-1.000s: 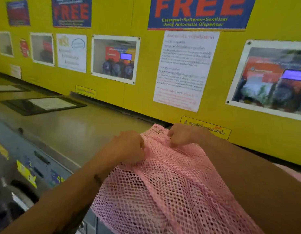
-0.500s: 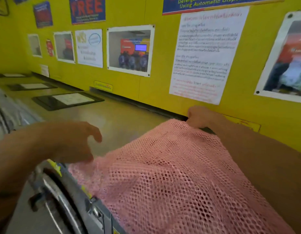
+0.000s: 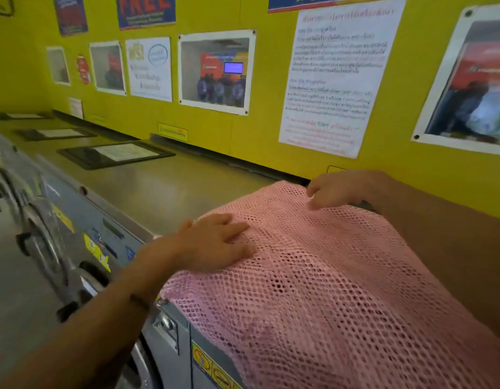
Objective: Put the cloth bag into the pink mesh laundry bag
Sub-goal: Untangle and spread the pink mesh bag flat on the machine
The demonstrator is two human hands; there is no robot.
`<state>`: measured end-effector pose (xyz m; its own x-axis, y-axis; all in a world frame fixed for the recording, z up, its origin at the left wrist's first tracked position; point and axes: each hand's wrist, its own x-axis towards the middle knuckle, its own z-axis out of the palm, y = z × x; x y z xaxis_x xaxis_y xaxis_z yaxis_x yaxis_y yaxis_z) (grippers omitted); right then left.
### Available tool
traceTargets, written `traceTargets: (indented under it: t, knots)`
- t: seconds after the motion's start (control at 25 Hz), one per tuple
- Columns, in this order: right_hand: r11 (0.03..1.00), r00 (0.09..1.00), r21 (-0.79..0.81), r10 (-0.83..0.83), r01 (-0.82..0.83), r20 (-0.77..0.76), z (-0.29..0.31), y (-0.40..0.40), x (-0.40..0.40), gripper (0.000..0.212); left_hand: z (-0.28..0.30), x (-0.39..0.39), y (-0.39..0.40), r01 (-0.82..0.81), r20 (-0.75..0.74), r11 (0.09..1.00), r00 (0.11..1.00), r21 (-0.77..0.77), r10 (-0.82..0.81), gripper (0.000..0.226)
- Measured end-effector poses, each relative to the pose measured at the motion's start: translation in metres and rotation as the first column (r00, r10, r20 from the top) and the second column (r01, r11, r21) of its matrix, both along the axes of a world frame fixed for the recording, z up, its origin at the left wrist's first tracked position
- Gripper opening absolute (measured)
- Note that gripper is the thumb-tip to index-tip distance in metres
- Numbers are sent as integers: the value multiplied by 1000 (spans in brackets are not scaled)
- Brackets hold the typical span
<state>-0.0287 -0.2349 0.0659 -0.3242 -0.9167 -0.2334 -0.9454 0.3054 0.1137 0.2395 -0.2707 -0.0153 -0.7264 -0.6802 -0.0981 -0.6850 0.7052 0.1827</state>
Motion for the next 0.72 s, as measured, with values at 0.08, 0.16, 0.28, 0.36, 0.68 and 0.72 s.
traceTargets:
  t: [0.08, 0.16, 0.28, 0.36, 0.68, 0.72]
  knots:
    - [971, 982, 176, -174, 159, 71, -1, 19, 2, 71, 14, 5, -11, -5, 99, 992, 995, 130, -8, 84]
    - [942, 945, 247, -276, 228, 178, -8, 37, 5, 82, 32, 7, -15, 3, 105, 966, 994, 258, -31, 82]
    - [988, 968, 128, -112, 84, 226, -25, 58, 0, 79, 44, -6, -19, -2, -136, 991, 991, 135, 20, 56]
    - [999, 980, -40, -2, 11, 199, -21, 73, -5, 76, 37, -29, -13, 2, -342, 1000, 940, -14, -6, 50]
    - [985, 976, 43, -170, 166, 136, -72, 114, -57, 117, -6, -77, -14, 94, 70, 996, 993, 8, -94, 79]
    - [988, 976, 3, -151, 153, 155, -76, 113, -59, 109, -4, -79, -16, 95, 61, 995, 994, 15, -96, 79]
